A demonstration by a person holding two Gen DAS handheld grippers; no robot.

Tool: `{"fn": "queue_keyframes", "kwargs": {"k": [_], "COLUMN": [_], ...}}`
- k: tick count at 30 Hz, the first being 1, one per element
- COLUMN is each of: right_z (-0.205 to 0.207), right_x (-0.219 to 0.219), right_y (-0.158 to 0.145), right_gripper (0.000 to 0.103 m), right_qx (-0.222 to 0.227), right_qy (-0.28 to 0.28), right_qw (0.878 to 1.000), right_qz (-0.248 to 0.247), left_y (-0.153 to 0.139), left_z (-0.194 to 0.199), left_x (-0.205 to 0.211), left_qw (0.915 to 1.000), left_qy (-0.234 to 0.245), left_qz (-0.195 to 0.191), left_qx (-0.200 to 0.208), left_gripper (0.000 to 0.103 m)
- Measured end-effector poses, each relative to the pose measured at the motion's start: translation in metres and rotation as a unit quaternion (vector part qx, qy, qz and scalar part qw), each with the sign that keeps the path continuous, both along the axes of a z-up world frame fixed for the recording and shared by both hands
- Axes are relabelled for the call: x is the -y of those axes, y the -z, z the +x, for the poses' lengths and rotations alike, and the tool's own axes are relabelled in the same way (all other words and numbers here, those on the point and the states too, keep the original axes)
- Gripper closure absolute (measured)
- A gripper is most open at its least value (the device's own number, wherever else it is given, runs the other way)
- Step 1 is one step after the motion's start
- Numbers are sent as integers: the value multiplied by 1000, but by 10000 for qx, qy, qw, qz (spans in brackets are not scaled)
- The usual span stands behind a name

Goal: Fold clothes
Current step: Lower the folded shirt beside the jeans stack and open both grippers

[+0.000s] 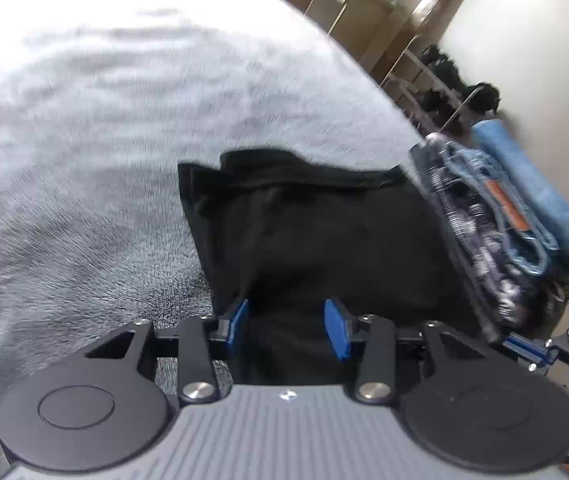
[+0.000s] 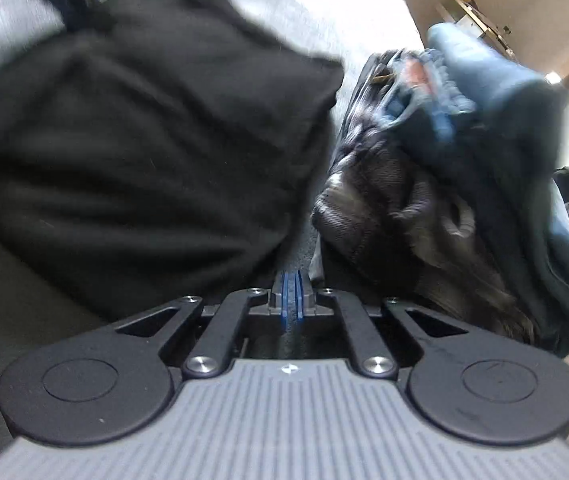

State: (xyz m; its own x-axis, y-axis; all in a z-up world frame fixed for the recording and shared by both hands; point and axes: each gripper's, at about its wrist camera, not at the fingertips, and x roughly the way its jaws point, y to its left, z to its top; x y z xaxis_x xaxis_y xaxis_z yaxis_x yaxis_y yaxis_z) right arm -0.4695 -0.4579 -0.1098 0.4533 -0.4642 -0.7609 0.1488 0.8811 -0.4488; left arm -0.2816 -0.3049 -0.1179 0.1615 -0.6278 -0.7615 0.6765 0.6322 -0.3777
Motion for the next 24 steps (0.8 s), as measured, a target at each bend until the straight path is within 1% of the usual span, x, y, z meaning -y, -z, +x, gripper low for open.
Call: {"fn": "queue_keyframes", "kwargs": {"k": [2,3,5,6,7,9,10,11,13,15,16,18,19,20,22,23,24], "right_z": [-4,-5,-4,-2,-4,-14,-23,-32,-41,-45,-40,-26,-18,-10,-6,-8,-10], "right_x": [-13,-19,-27,-25,-22,-2,5,10,13,11,11,11,13,14,20,22,25], "right_y": [-16,-23,-23,-18,-9,12,13,9,-2,-17,-22,-30,-30,-28,-17,-11,0], "right_gripper": [99,99,99,99,99,99,99,99,98,98,98,98,98,98,98,98,98], "right_qx": [352,528,556,472,305,-157,-218,-246,-256,42,223,563,648,691,679,614,427], "right_qy": [-307,-473,-677,-692,-582,-92,126,237,261,129,48,-101,-131,-140,-78,7,118], "right_qw": [9987,9969,9933,9917,9903,9843,9812,9793,9795,9776,9758,9718,9710,9709,9717,9722,9735], "right_qz": [210,336,749,973,1224,1758,1915,1994,1979,2101,2175,2288,2298,2287,2260,2259,2243], "left_y": [-10,-9,-1,4,9,15,13,8,-5,-22,-30,-39,-41,-36,-17,-3,12], "left_z": [-12,-18,-27,-29,-28,-24,-22,-22,-26,-37,-44,-61,-70,-79,-95,-99,-102], "left_x": [-5,-4,0,0,-3,-8,-14,-19,-29,-41,-46,-51,-52,-51,-49,-48,-50], "left_qw": [9999,9999,9997,9994,9991,9988,9989,9989,9987,9991,9995,9999,9996,9990,9967,9950,9933], "left_qy": [63,105,138,112,43,-144,-222,-283,-342,-284,-207,96,269,440,676,690,645], "left_qz": [-116,-71,182,301,388,458,415,382,340,226,135,-20,-54,-3,258,469,674], "left_qx": [67,69,121,150,150,65,37,56,152,225,207,47,-42,-124,-378,-548,-688], "left_gripper": [56,56,56,57,59,62,61,61,61,60,59,57,57,57,58,59,63]}}
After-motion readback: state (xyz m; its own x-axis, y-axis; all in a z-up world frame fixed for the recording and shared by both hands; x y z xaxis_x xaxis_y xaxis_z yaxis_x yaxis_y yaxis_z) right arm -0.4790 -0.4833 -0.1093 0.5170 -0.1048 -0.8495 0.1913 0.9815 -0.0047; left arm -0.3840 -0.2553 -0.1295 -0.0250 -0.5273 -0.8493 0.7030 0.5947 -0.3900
